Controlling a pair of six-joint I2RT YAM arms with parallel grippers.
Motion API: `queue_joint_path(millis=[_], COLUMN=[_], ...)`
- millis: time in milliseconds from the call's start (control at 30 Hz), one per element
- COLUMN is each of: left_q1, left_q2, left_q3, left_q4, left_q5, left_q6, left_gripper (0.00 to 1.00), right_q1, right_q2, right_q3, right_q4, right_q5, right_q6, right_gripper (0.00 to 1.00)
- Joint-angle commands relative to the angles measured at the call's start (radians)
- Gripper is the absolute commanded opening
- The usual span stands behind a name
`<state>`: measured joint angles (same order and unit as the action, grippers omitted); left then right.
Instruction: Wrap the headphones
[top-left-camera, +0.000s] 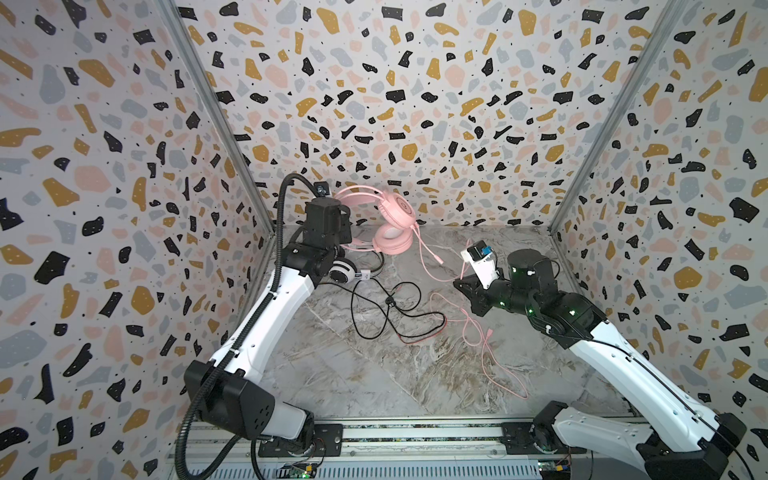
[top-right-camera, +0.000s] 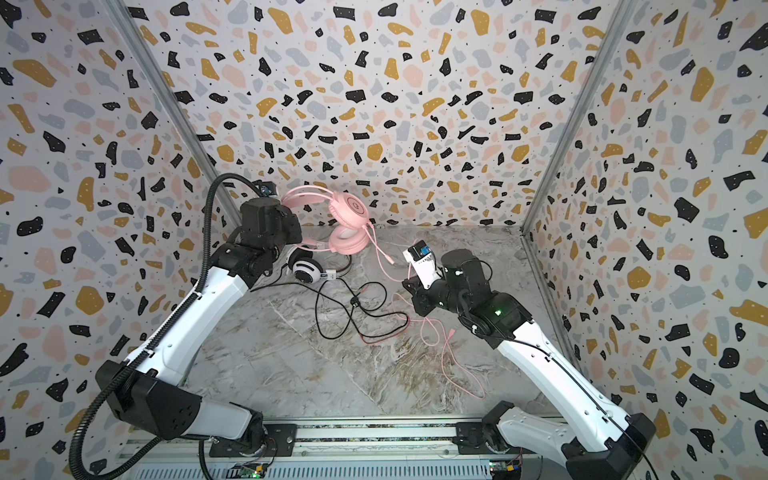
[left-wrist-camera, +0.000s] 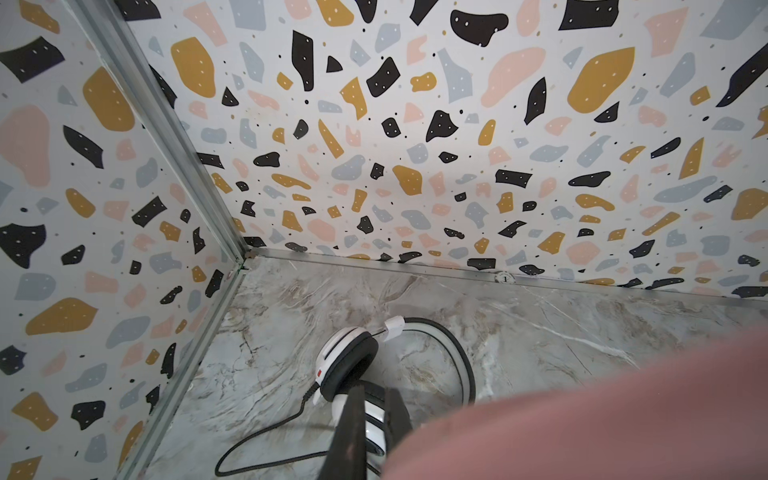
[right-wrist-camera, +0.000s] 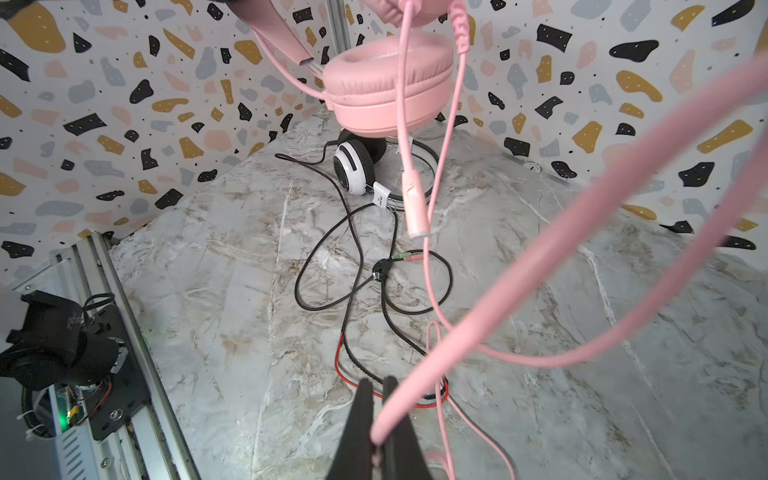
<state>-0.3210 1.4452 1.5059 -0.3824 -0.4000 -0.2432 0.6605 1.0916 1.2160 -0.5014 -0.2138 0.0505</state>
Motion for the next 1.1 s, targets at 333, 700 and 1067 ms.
queue_joint_path(millis=[333,700,1067], left_q1=[-0.153,-0.362,-0.386], left_q2=[0.205,0.352,0.196], left_q3=[0.177,0.225,0.120], left_q4=[0.016,-0.104,-0.085], left_q5=[-0.338,-0.356,-0.195], left_q6=[0.095,0.523,0.596], left_gripper=[0.00,0.00,0.00], right_q1=[0.055,0.045,-0.023], right_q2=[0.008,0.016,-0.011], right_q3=[0.185,0.299,0.288], right_q4=[-0.033,-0.057,-0.063], right_q5=[0.031,0.139,0.245], right_q6=[-0.038,-0.077,-0.064], right_gripper=[0.00,0.00,0.00])
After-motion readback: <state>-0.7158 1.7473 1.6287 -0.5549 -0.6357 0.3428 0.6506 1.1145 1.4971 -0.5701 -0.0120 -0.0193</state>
